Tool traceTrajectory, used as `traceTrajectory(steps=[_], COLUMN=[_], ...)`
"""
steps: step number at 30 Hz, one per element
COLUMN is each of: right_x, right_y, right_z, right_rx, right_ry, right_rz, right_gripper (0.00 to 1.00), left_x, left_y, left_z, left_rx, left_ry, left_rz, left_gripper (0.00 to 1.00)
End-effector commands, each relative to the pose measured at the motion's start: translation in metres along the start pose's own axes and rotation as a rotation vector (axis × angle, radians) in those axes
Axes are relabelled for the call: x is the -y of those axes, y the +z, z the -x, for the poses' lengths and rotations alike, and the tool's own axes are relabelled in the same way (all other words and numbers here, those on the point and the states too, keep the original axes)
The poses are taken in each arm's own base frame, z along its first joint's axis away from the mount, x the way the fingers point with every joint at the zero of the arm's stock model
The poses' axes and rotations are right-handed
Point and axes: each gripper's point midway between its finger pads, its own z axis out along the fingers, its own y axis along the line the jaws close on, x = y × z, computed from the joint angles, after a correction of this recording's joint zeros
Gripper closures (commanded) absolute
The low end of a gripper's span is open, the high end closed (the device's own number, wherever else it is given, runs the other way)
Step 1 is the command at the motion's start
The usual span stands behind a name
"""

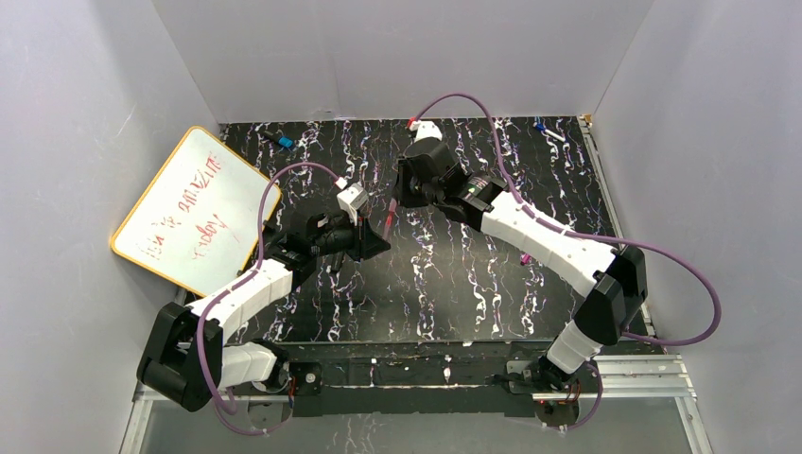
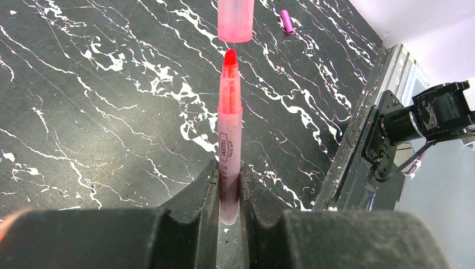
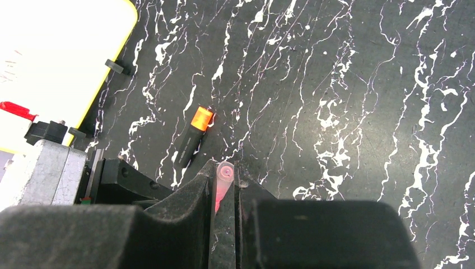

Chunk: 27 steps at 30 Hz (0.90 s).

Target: Insert the pens into the pen caps

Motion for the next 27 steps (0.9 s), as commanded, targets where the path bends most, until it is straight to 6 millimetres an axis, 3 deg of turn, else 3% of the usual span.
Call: traceTrajectory(steps=[1,18,27], right_x=[-0.01,-0.02,-0.027], right_y=[-0.013,-0.014,-0.022], right_z=[0.01,-0.032,-0.055], right_rx=[0.04,-0.068,-0.107], right_ry=[0.014,-0.004,-0.024], right_rz=[0.042,0.075,0.082], right_gripper=[0.99,0.99,0.99], left_x=[0.007,0.004,-0.002], left_y=[-0.005,-0.007,-0.009], left_z=[0.008,0.011,0.025], left_rx=[0.025,0.039,0.076], left_ry=[0.022,0.029,0.053], left_rz=[-0.02,0.01,0.038], left_gripper=[1.0,1.0,1.0])
